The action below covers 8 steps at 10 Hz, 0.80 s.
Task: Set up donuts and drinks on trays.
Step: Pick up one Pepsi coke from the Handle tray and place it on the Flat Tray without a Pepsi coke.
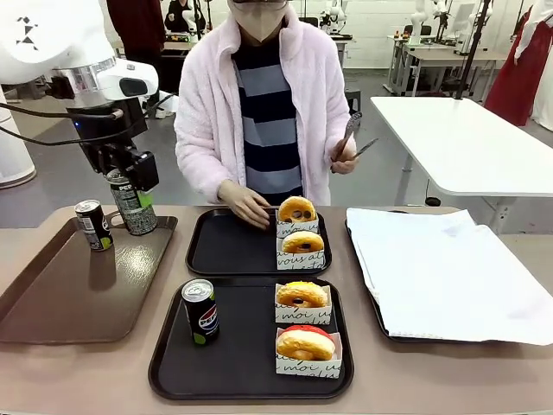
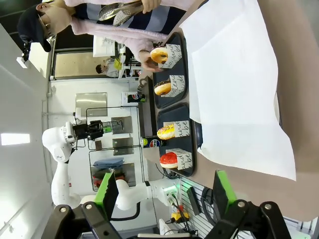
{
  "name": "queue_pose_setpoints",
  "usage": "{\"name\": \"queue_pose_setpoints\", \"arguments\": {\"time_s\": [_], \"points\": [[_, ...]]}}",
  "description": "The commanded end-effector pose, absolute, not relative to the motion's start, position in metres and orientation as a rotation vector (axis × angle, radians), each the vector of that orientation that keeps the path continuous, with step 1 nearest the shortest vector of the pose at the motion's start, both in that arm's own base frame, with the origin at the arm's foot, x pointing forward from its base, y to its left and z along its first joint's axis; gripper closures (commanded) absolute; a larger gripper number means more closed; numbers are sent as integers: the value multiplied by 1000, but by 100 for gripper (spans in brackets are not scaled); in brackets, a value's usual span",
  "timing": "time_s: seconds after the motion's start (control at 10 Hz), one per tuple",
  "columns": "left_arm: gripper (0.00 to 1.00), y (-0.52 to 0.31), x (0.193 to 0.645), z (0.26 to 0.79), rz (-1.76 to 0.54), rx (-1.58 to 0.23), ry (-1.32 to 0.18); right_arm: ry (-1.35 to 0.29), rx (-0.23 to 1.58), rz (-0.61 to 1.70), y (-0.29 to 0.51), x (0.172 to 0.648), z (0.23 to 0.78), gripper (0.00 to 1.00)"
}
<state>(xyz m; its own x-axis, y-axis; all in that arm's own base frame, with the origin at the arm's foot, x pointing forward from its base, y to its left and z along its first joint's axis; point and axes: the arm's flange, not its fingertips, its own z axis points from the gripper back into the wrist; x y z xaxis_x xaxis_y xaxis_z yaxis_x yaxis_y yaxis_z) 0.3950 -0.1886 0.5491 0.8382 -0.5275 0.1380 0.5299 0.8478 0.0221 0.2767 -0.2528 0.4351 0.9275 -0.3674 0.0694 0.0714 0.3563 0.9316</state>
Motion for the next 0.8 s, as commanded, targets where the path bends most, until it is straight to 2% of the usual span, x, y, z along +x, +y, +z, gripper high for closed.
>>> {"name": "queue_pose_setpoints", "arguments": {"time_s": [0.0,0.4,0.7], "points": [[41,-196,417,538,-524,-25,-174,-305,1193,-282,-253,277,436,0],[41,-249,497,500,-446,-44,-180,-305,1193,-282,-253,277,436,0],[41,-285,570,458,-373,-37,-58,-305,1193,-282,-253,277,436,0]]}}
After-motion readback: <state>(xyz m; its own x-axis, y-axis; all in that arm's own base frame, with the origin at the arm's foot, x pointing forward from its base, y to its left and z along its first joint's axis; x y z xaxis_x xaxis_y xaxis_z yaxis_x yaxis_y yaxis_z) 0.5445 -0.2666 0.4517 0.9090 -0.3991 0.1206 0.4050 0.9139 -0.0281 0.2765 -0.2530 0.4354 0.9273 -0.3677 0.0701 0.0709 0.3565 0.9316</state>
